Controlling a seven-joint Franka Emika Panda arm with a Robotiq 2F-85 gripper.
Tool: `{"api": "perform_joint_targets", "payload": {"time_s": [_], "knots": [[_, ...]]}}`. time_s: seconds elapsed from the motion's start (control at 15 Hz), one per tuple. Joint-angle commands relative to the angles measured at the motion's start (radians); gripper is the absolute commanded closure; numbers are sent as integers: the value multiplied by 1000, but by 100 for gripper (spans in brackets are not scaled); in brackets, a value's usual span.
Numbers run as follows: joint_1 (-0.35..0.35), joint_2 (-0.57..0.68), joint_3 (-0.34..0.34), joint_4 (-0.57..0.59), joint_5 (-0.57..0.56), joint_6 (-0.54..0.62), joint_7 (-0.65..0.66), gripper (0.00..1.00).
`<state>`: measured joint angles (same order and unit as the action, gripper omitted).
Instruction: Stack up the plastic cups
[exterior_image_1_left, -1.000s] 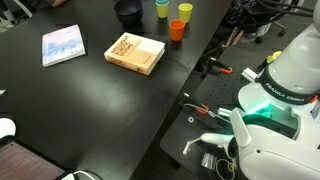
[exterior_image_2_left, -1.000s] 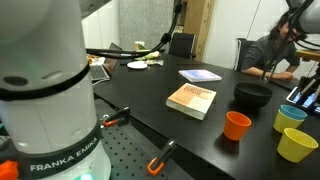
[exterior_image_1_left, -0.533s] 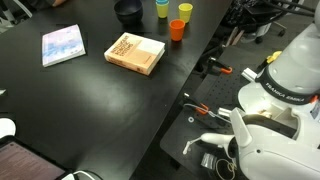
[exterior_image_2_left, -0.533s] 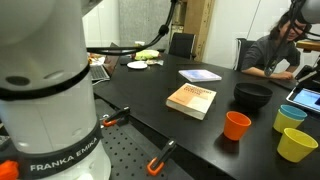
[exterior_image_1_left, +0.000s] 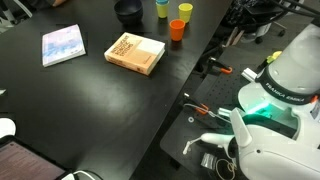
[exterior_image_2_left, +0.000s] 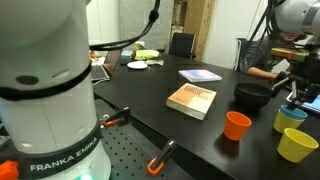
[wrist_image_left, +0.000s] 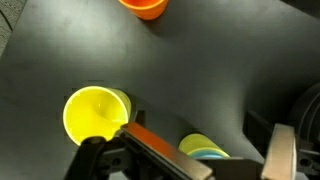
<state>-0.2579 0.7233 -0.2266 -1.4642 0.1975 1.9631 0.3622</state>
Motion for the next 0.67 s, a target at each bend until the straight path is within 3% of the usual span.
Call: {"api": "perform_joint_targets", "payload": {"time_s": [0.0,0.27,0.6], "knots": [[18,-116,-20,-200,-17,73,25,0],[15,-136,-42,-273,-35,116,29,0],[4,-104,-45,-250,-31,116,26,0]]}}
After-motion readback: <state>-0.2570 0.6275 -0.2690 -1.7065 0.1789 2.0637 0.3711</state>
